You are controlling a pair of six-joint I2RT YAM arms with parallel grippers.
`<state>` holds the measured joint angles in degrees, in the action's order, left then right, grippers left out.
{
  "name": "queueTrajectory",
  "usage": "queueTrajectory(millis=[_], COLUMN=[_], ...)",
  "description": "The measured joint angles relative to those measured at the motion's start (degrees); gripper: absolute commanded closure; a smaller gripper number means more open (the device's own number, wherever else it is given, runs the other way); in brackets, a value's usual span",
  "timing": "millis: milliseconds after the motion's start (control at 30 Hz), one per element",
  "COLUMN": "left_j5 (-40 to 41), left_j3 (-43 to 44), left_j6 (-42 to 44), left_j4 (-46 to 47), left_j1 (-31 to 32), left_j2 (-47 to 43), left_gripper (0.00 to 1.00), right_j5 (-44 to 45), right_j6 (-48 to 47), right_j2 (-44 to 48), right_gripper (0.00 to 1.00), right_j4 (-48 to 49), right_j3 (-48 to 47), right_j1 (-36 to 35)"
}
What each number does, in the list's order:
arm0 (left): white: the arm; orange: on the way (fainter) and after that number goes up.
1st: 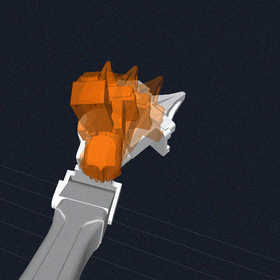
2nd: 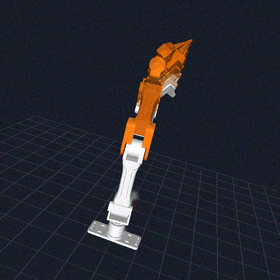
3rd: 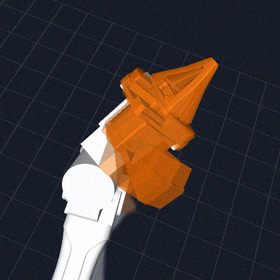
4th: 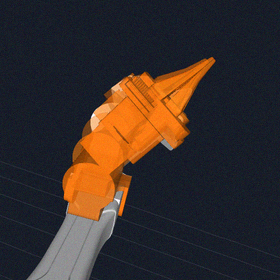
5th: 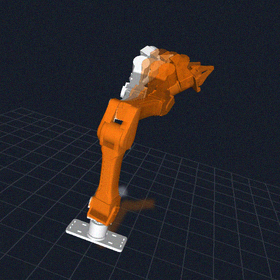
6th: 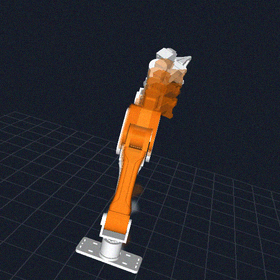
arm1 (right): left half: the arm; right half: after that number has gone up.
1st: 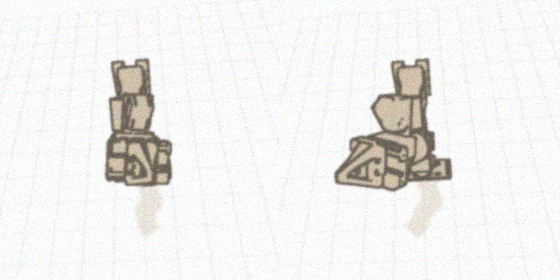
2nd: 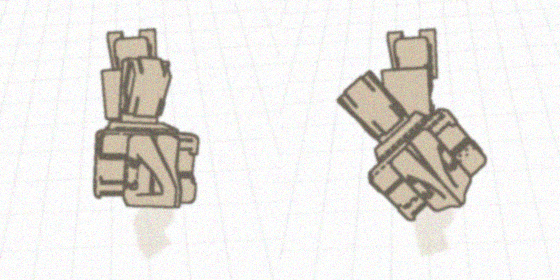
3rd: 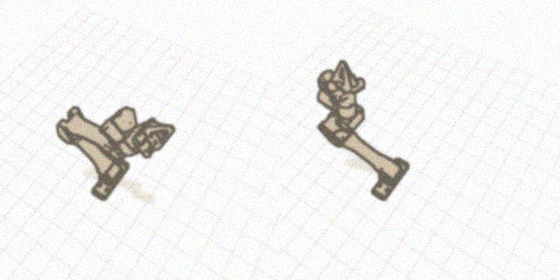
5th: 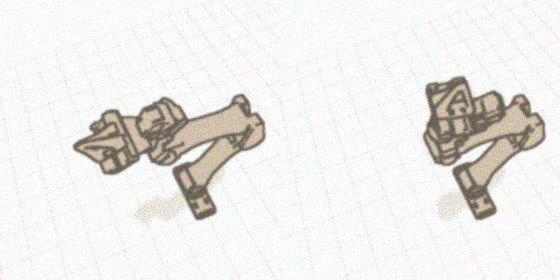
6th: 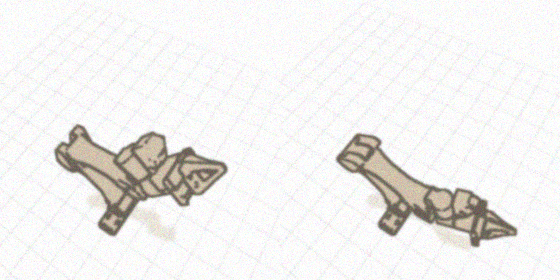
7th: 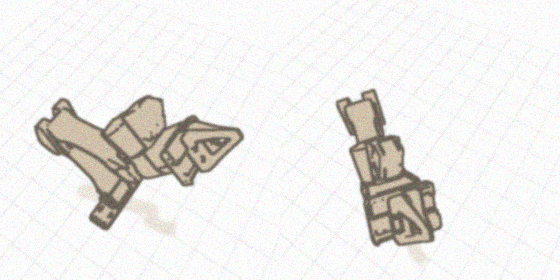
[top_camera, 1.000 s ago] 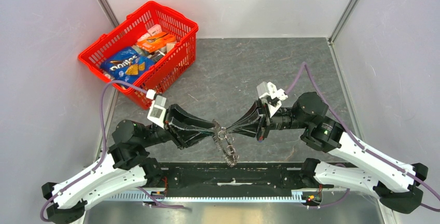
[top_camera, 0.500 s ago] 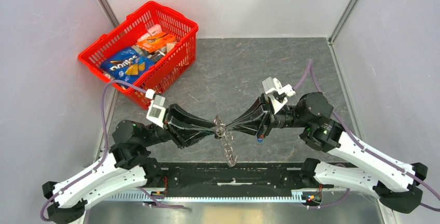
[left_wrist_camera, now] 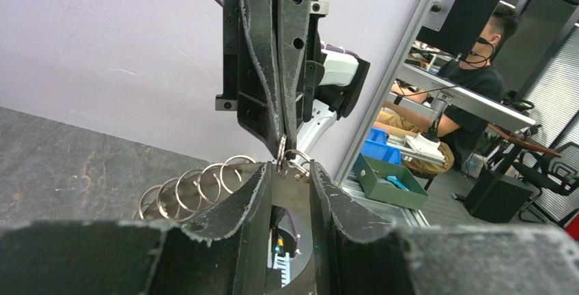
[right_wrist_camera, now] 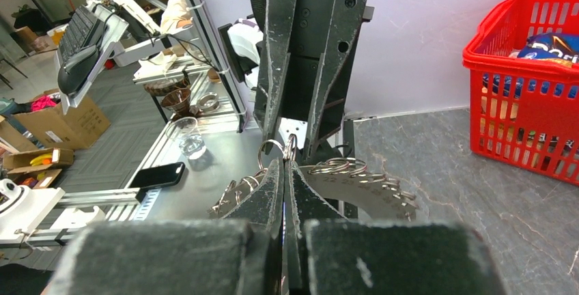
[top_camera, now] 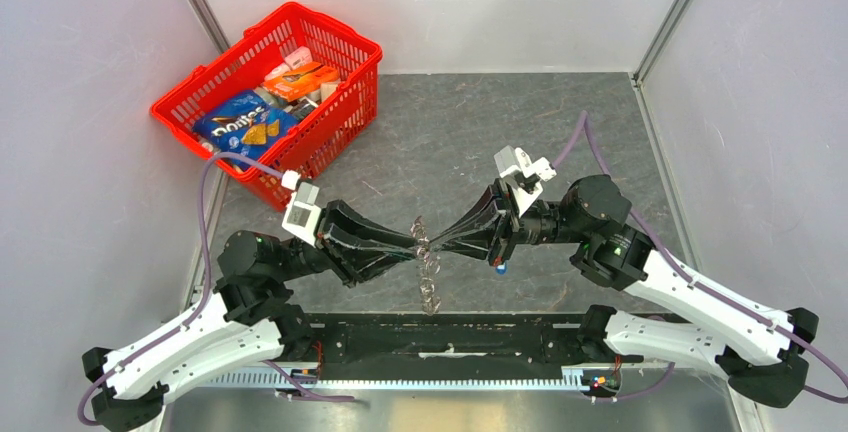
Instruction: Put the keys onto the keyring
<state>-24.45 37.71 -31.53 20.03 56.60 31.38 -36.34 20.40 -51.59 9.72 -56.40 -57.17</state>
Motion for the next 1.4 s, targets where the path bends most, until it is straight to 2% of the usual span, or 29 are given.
queueTrajectory(millis=[433, 567, 700, 967, 1000, 1100, 1167, 1400], left_j5=[-1.6, -1.7, -1.7, -2.2, -2.2, -2.2, -2.6, -2.6], left_j3=[0.0, 0.0, 0.0, 0.0, 0.0, 0.0, 0.0, -2.3], left_j6=[-0.4, -0.4, -0.6, -0.7, -0.7, -0.7, -0.7, -1.7], left_j4=[1.2, 1.2, 1.3, 1.6, 1.6, 1.7, 1.7, 4.6], left_j1=[0.0, 0.0, 0.0, 0.0, 0.0, 0.0, 0.0, 0.0], left_j2=[0.4, 0.7, 1.2, 1.6, 1.6, 1.6, 1.6, 0.2], left_gripper=[0.74, 0.81, 0.98, 0.98, 0.98, 0.98, 0.98, 0.98], right_j5=[-2.1, -2.7, -3.0, -3.8, -3.9, -3.7, -3.2, -1.5], right_j6=[0.9, 1.3, 1.6, 1.6, 1.6, 1.5, 1.5, 1.1], right_j2=[-2.2, -2.4, -2.5, -2.5, -2.5, -2.4, -2.1, 3.0], right_gripper=[1.00, 1.00, 1.00, 1.00, 0.99, 0.71, 0.62, 0.55], right_j4=[-1.7, -1.6, -1.6, -2.7, -3.0, -3.9, -4.2, -4.7], right_j3=[-0.7, -0.7, -0.8, -1.3, -1.5, -1.9, -2.0, -2.0], right_j1=[0.0, 0.0, 0.0, -0.1, -0.1, -0.1, -0.1, -0.1])
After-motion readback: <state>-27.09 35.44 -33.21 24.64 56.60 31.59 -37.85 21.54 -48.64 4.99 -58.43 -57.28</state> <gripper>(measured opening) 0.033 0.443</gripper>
